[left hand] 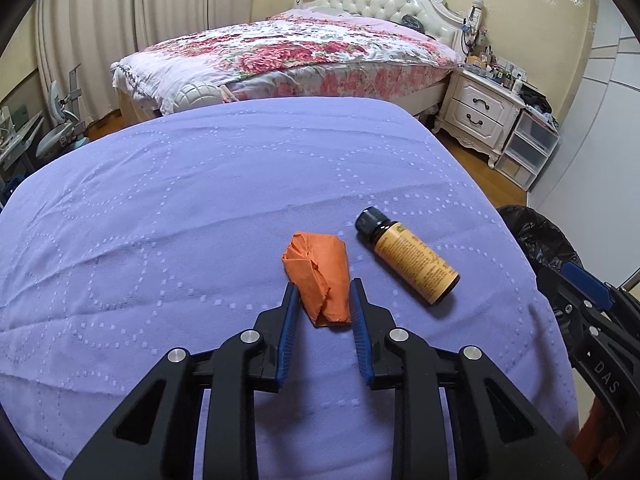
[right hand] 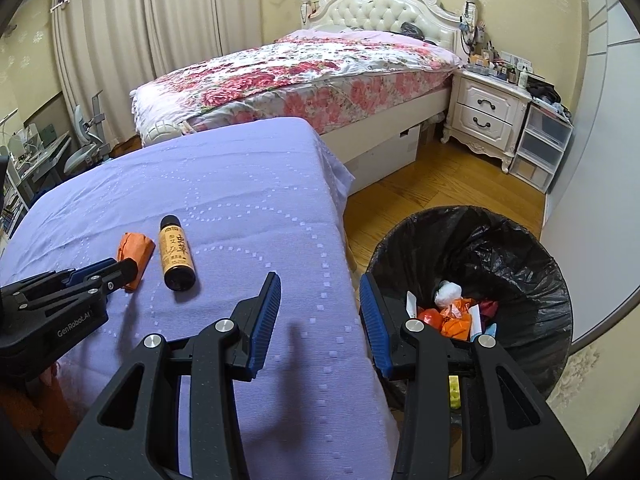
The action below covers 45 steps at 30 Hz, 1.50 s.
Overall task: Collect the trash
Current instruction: 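Return to the bed and close the left tool on the orange bag, then grasp the amber bottle with the right tool while the left holds the orange bag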
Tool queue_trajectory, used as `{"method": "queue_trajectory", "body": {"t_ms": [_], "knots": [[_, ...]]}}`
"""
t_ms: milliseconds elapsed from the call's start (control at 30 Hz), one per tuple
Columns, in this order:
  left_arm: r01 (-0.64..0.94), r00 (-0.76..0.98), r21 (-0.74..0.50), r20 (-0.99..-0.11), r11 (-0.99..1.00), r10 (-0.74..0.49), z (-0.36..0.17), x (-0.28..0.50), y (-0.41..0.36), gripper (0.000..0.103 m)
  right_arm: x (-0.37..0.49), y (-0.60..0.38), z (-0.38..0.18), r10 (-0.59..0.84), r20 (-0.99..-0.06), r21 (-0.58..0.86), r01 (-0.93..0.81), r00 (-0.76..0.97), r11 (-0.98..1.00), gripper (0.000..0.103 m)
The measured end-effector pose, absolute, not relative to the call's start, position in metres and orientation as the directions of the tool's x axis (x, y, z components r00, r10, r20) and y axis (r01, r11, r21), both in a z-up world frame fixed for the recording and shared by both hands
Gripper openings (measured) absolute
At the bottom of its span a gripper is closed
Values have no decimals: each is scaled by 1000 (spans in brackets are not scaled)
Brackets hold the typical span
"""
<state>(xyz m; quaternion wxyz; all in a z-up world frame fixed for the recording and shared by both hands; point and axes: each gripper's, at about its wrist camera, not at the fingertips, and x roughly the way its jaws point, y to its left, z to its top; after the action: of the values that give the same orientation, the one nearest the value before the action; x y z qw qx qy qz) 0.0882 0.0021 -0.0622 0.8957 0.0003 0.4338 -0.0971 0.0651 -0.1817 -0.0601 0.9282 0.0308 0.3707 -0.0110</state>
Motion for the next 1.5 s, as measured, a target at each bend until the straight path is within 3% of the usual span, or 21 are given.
{"method": "queue_trajectory", "body": {"t_ms": [933,1033,1167,1500], "knots": [[24,638,-70,-767,997,-68,-61,70,98,26,109,-84,-62,149,-723,41,-173,674,984,40],[17,640,-75,-765,997,-69,-62,68,103,26,114,-77,-66,142,-735,27,-181,663,983,38],[14,641,-80,-764,997,-71,-63,67,105,26,117,-73,-72,144,-754,28,-187,640,982,24],[13,641,-86,-764,996,-74,-64,63,110,26,105,-74,-75,147,-759,31,-191,635,981,24]]}}
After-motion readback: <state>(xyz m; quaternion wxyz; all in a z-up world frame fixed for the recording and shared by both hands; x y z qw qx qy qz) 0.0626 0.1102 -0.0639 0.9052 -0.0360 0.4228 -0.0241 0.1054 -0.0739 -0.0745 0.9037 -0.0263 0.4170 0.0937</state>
